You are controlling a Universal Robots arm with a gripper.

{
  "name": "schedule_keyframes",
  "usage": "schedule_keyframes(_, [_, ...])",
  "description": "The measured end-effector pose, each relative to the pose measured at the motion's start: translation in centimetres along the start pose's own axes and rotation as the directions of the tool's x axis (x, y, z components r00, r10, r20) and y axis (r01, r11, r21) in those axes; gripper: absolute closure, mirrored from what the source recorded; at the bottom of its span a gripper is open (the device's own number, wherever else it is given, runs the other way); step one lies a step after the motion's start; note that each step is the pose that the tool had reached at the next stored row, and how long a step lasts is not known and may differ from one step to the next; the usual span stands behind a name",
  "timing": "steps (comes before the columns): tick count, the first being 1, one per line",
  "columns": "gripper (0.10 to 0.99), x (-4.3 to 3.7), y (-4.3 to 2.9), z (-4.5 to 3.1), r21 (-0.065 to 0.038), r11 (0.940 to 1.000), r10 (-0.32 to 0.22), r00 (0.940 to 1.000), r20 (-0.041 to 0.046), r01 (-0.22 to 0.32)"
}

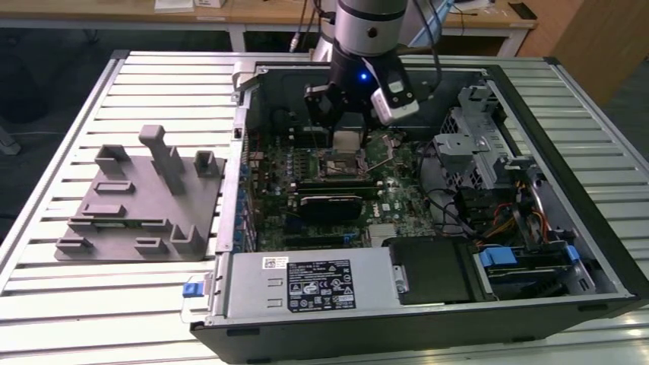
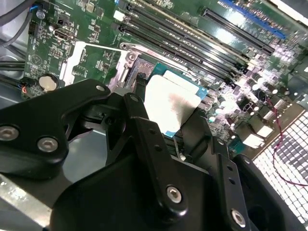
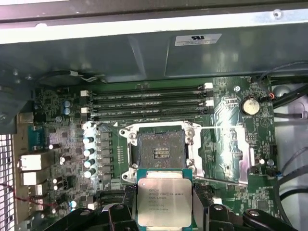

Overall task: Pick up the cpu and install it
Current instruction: 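Pick up the cpu and move it towards the insertion slot, then place the cpu into insertion slot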

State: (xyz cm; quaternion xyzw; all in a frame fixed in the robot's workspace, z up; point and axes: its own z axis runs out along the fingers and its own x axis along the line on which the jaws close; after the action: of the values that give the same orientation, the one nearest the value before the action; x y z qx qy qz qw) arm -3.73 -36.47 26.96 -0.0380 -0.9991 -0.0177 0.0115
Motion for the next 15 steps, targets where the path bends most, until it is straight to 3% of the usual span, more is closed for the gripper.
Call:
schedule_keyframes(9, [0.545, 0.01, 0.54, 0.92, 0.000, 0.9999, -0.012, 0.9999, -0.0005, 0.012])
schedule_keyframes(15, [0.545, 0.01, 0.55, 0.98, 0.000, 0.9999, -0.012, 0.9999, -0.0004, 0.012])
